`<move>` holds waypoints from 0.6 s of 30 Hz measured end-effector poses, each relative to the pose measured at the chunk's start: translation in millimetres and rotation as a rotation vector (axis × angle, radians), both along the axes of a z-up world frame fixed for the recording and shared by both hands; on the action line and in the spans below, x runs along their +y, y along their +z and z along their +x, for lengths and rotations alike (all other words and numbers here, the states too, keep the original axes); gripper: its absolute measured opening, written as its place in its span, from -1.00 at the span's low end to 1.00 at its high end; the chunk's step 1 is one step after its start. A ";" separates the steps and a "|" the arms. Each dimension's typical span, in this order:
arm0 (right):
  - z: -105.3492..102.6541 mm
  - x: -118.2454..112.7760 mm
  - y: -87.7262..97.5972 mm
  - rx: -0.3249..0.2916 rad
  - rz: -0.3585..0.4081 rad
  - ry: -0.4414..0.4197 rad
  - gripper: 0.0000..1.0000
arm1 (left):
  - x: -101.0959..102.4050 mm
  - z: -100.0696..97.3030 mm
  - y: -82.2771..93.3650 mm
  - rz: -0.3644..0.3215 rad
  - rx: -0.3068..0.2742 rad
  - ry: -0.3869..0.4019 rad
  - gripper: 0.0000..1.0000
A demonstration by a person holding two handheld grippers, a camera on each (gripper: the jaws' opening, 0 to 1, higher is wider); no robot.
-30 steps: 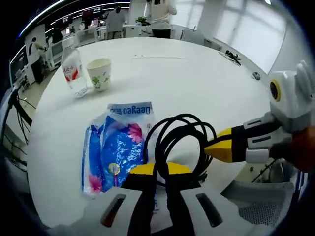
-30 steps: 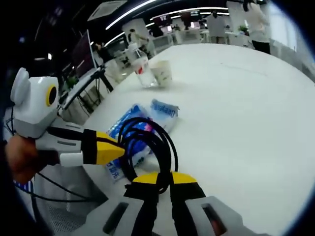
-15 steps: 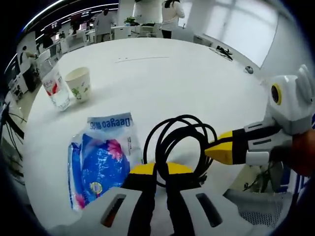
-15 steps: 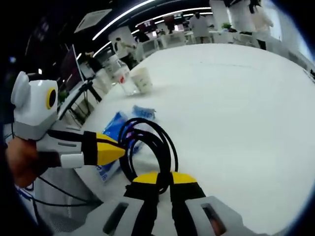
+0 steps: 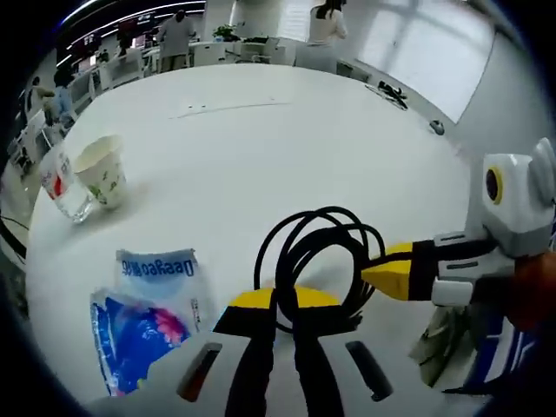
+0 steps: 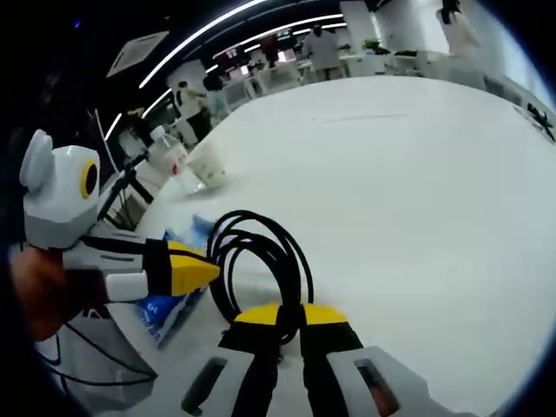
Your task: Arrange the tabletop items into an orderly group along one side of the table until the central work area is clear of visible clutter.
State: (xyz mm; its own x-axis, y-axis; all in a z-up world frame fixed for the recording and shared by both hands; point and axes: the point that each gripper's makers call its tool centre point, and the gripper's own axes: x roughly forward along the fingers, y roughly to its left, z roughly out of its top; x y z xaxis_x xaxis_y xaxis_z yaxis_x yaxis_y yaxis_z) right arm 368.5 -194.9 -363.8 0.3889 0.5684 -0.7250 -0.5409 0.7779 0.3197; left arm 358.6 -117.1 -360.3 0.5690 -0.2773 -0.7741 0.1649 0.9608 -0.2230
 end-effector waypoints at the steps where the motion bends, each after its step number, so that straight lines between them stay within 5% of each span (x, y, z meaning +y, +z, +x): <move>1: 4.4 -1.3 0.3 -0.002 -0.001 -0.002 -0.92 | -2.3 3.2 0.1 -0.002 -0.001 -0.001 -0.93; 14: 60.3 -22.0 -6.3 -0.009 -0.035 -0.014 -0.92 | -23.8 60.1 -6.9 -0.032 0.007 -0.015 -0.92; 18: 68.1 -27.4 -9.0 0.001 -0.037 -0.016 -0.92 | -27.3 62.5 -7.0 -0.060 0.015 0.012 -0.92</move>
